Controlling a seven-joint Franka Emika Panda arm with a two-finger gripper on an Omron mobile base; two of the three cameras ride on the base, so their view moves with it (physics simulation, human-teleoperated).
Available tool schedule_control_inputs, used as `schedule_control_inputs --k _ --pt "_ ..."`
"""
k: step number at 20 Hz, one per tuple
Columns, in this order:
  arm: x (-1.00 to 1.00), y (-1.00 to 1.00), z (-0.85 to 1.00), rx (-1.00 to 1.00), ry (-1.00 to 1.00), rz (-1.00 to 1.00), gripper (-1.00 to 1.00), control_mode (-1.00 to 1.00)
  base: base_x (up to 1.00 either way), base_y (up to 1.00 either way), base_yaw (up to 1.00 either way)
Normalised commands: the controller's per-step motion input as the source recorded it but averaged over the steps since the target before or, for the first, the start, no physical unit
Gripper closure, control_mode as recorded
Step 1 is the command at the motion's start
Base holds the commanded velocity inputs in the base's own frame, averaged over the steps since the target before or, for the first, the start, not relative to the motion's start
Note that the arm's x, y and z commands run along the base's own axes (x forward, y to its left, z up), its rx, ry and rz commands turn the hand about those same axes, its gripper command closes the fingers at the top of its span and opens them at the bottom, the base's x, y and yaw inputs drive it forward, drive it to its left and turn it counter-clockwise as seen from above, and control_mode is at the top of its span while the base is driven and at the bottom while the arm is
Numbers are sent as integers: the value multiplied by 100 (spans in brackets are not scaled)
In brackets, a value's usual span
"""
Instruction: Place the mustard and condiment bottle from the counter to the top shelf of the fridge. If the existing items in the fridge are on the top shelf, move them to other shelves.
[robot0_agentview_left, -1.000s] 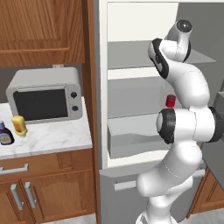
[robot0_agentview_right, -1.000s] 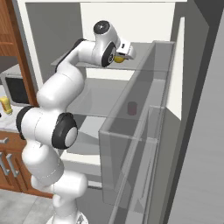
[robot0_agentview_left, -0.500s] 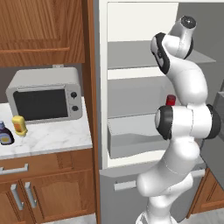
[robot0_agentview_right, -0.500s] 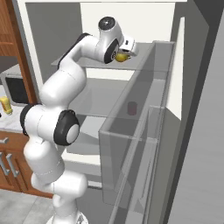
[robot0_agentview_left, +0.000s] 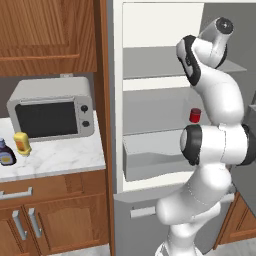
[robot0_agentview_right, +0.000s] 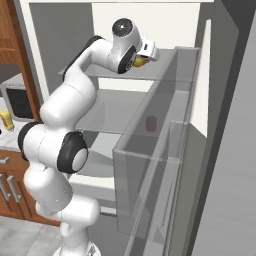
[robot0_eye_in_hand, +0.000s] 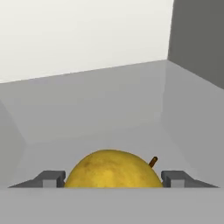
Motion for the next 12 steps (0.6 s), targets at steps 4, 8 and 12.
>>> schedule_control_inputs --k 4,8,12 --pt "-95 21 70 0 -49 0 100 -100 0 0 0" --pt "-100 43 96 0 -32 0 100 -100 0 0 0" --pt "-100 43 70 0 -12 2 100 -100 0 0 0"
